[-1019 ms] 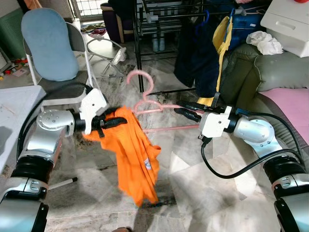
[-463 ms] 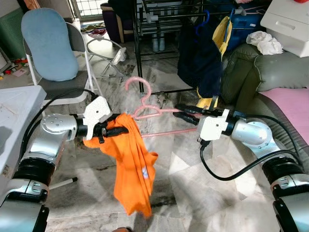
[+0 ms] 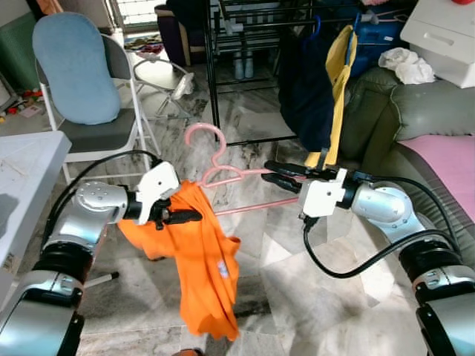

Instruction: Hang hanger

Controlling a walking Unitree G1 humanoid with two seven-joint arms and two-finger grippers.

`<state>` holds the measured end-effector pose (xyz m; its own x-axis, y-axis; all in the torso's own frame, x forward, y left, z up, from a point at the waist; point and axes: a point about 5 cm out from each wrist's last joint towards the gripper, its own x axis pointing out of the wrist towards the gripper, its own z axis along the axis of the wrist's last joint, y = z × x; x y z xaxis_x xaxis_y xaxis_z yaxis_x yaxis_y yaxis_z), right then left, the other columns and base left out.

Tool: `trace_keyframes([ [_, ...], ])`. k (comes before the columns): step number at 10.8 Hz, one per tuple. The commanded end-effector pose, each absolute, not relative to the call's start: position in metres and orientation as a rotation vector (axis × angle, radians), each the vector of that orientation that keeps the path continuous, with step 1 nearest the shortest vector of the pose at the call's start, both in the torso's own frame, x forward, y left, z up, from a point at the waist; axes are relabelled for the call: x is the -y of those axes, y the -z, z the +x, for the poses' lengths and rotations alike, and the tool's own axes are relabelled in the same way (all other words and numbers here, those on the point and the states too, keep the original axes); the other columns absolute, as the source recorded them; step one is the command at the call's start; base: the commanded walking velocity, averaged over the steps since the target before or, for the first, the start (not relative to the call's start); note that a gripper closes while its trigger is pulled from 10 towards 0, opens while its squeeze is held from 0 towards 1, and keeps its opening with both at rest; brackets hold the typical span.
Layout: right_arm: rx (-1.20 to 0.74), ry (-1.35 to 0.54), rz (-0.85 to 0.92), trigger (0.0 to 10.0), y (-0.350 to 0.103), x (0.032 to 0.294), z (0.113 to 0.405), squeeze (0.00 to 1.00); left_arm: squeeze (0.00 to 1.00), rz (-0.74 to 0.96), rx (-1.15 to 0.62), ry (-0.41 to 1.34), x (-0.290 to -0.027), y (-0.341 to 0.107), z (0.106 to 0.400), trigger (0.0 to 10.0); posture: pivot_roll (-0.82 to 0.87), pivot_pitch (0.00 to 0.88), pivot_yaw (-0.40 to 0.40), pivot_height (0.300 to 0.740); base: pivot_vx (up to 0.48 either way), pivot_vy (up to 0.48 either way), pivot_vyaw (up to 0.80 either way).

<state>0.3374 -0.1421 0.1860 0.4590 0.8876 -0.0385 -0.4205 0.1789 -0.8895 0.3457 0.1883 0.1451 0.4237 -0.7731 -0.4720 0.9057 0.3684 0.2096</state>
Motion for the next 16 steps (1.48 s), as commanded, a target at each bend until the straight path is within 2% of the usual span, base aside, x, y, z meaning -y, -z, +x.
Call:
trace_keyframes([
  [1,0.74,-0.87,-0.924,10.0,-0.221,0.137,0.343,0.0,0.0,0.472,-0.37,1.146,-0.182,-0.133,0.342,0.0,-0.03,0.077,0.053,0.74,0.0,0.0,0.0],
  [9,0.693,-0.891,-0.94,10.0,-0.21,0.14,0.342,0.0,0.0,0.532,-0.315,1.135,-0.197,-0.159,0.35,0.0,-0.03,0.076,0.048,0.74,0.0,0.0,0.0],
  [14,0.623,-0.924,-0.884,10.0,-0.206,0.137,0.346,0.0,0.0,0.531,-0.321,1.159,-0.194,-0.157,0.349,0.0,-0.02,0.075,0.046,0.74,0.0,0.0,0.0],
  [15,0.607,-0.925,-0.841,10.0,-0.208,0.136,0.348,1.0,0.0,0.528,-0.309,1.148,-0.193,-0.157,0.35,0.0,-0.02,0.072,0.048,0.74,0.0,0.0,0.0],
  [16,0.585,-0.93,-0.814,10.0,-0.209,0.137,0.35,1.0,0.0,0.52,-0.303,1.142,-0.193,-0.157,0.351,0.0,-0.02,0.071,0.05,0.74,0.0,0.0,0.0],
])
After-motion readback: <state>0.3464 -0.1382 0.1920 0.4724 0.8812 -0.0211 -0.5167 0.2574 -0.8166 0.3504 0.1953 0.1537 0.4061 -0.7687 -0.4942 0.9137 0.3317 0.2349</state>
